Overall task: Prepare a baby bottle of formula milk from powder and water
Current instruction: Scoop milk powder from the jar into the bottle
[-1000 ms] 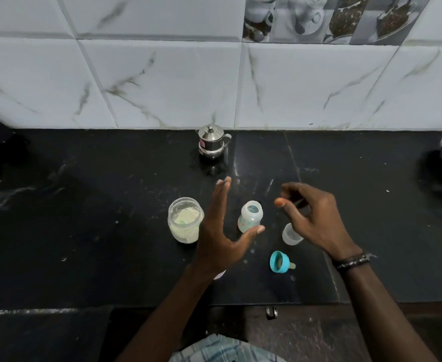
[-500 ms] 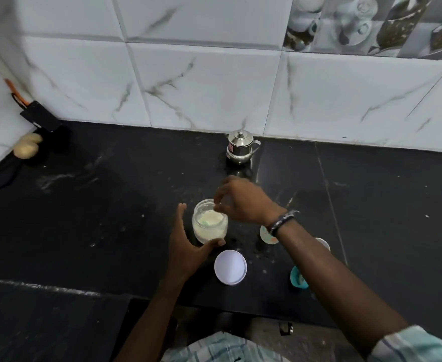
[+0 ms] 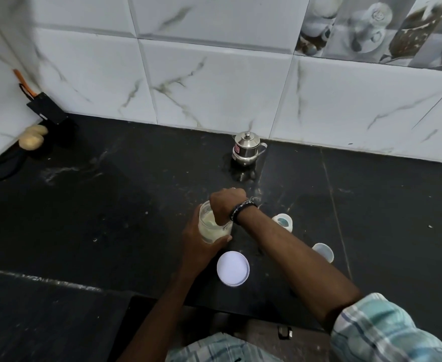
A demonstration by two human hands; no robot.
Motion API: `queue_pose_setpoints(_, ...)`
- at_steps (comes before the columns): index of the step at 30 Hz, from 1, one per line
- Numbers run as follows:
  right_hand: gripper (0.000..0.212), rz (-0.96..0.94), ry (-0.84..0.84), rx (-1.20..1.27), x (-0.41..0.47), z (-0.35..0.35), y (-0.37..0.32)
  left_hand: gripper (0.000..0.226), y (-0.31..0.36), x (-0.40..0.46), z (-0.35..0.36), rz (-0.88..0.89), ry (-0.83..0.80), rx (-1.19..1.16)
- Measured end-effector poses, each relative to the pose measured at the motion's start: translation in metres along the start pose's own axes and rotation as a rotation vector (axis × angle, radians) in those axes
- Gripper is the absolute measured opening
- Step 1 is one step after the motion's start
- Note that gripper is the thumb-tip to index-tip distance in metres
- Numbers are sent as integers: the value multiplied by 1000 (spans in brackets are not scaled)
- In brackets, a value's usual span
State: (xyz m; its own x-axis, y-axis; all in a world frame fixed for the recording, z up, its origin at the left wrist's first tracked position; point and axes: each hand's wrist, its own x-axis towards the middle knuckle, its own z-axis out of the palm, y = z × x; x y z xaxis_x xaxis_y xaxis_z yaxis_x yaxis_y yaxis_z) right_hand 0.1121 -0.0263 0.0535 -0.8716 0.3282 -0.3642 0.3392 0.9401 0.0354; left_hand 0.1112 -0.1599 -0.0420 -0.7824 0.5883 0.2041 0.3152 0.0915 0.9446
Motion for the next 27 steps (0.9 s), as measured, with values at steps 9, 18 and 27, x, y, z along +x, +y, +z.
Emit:
queue_pose_setpoints(9,29,-53,18,10,-7,-7,2,86,1,-1,-1,9,0,33)
queue_pose_setpoints(18,41,-174,194,-94,-17,-11,1,89,-3,-2,-3,41,-4,36)
queue_pose_setpoints(27,35,-205,104,17,-13,-1,-3,91,3,-2,-2,12,-10,61)
